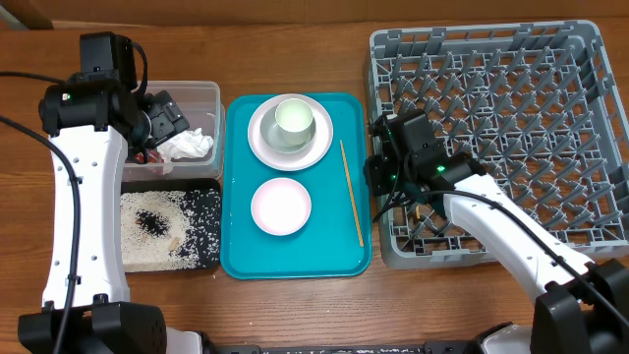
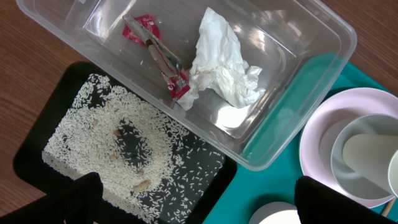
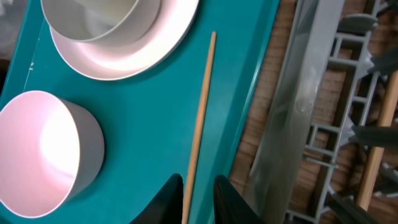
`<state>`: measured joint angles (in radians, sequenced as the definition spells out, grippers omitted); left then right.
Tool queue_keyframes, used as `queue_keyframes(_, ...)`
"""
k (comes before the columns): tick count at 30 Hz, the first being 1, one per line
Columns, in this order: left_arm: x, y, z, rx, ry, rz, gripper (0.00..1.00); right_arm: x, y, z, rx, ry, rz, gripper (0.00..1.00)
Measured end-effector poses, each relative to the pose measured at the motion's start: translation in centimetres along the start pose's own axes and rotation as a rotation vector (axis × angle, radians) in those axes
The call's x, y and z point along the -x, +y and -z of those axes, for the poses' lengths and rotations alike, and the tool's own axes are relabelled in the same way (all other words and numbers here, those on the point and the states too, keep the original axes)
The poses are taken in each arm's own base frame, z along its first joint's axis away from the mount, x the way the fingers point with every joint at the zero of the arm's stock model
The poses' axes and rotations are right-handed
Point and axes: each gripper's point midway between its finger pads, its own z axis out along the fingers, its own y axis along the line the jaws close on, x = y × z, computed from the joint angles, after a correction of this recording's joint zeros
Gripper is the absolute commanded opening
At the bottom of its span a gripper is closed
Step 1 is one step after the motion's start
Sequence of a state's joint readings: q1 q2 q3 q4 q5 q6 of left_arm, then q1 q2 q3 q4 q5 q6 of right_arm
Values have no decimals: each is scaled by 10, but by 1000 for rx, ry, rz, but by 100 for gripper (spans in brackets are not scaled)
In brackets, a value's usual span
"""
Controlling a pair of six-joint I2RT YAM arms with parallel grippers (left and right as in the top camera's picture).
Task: Sort waste into correct bins and load items into the dishwasher
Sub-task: 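Move the right gripper to the second chopstick on the teal tray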
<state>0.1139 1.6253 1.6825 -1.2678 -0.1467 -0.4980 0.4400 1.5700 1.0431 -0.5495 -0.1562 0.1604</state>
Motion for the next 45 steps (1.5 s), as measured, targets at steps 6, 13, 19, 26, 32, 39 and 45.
queue_keyframes(6, 0, 0, 0, 0, 0, 0, 100, 11, 0, 0, -14, -47, 47, 26)
queue_keyframes(13, 0, 0, 0, 0, 0, 0, 100, -1, 23, -15, -24, -17, 209, 32)
queue_keyframes(19, 0, 0, 0, 0, 0, 0, 100, -20, 30, -42, -97, 40, 307, 33)
queue_keyframes(26, 0, 0, 0, 0, 0, 0, 100, -33, 15, -66, -163, 92, 316, 33)
queue_keyframes(32, 0, 0, 0, 0, 0, 0, 100, -32, 14, -66, -169, 88, 316, 34)
queue_keyframes(39, 0, 0, 0, 0, 0, 0, 100, -28, 15, -67, -166, 71, 316, 33)
queue_keyframes(45, 0, 0, 0, 0, 0, 0, 100, -28, 15, -67, -172, 89, 316, 33)
